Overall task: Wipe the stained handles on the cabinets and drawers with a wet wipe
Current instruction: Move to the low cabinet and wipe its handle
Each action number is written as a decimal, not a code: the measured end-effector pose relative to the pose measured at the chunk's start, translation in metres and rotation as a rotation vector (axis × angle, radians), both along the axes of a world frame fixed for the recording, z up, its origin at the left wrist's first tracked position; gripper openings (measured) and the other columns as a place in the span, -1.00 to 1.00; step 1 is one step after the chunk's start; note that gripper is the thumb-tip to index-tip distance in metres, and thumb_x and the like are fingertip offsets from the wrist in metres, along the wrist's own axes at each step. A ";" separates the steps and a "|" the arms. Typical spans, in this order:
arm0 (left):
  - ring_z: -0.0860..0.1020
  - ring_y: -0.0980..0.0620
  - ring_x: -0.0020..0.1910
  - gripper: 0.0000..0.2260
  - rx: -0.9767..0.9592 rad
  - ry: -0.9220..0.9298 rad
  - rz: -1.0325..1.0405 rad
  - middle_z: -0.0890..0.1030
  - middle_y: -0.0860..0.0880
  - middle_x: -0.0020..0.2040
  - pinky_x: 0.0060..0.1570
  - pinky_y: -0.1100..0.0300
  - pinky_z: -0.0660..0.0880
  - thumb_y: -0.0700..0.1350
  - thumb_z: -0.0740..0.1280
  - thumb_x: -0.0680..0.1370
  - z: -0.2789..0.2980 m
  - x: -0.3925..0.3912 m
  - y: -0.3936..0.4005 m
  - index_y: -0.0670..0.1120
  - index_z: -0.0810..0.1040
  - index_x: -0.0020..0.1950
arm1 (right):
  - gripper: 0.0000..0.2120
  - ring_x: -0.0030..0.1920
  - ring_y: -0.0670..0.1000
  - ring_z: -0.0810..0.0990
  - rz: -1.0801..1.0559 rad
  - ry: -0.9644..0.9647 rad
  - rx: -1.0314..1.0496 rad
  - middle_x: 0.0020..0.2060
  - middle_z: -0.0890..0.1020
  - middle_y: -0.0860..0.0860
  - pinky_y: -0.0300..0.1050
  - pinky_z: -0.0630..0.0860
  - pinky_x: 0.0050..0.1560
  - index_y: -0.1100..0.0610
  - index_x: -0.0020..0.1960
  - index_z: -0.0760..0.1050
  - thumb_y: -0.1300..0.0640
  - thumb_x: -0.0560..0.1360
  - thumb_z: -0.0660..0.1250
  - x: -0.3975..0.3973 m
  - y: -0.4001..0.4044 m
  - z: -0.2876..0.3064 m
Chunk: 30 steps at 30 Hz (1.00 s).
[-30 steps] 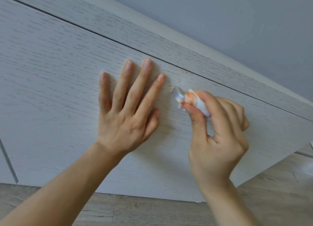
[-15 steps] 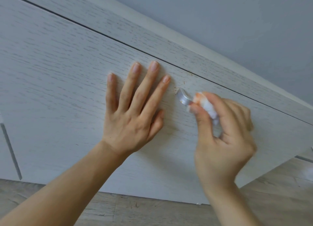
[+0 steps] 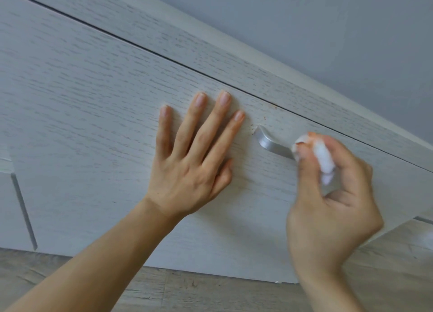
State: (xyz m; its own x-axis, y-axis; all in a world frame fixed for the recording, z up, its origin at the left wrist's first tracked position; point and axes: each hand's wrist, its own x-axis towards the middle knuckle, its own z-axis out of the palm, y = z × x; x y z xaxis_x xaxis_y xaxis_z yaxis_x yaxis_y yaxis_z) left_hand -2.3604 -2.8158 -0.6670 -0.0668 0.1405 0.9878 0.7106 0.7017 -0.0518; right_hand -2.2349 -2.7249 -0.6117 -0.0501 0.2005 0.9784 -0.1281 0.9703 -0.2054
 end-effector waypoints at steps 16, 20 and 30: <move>0.00 -0.10 0.53 -0.44 0.016 0.047 0.026 0.14 -0.14 0.49 0.46 -0.15 -0.09 0.02 0.13 0.56 -0.001 -0.004 0.002 -0.12 0.13 0.53 | -0.92 -0.28 0.07 0.56 -0.134 -0.041 0.112 -0.33 0.58 0.00 -0.05 0.36 -0.06 0.21 -0.11 0.60 0.19 0.46 0.44 -0.029 -0.023 0.006; -0.02 -0.10 0.53 -0.46 -0.002 0.043 0.014 0.15 -0.15 0.48 0.45 -0.14 -0.10 0.03 0.09 0.58 -0.001 -0.004 -0.001 -0.13 0.11 0.53 | -0.88 -0.17 -0.05 0.53 -0.056 0.000 0.135 -0.24 0.52 -0.12 0.00 0.45 -0.06 0.11 0.01 0.54 0.19 0.49 0.43 -0.023 -0.019 -0.001; 0.09 -0.19 0.46 -0.45 -0.007 0.034 0.015 0.19 -0.17 0.46 0.44 -0.17 -0.06 0.01 0.12 0.58 0.000 -0.002 -0.001 -0.14 0.09 0.53 | -0.86 -0.03 -0.25 0.47 0.076 0.018 0.032 -0.08 0.59 -0.09 0.28 0.49 -0.07 0.15 0.07 0.50 0.17 0.53 0.37 -0.008 0.003 -0.011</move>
State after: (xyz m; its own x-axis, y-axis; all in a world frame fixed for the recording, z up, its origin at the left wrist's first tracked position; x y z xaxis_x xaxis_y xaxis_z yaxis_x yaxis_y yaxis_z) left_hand -2.3623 -2.8169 -0.6671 -0.0354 0.1468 0.9885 0.6979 0.7117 -0.0807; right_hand -2.2432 -2.7222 -0.6231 -0.0459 0.1657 0.9851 -0.2055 0.9635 -0.1717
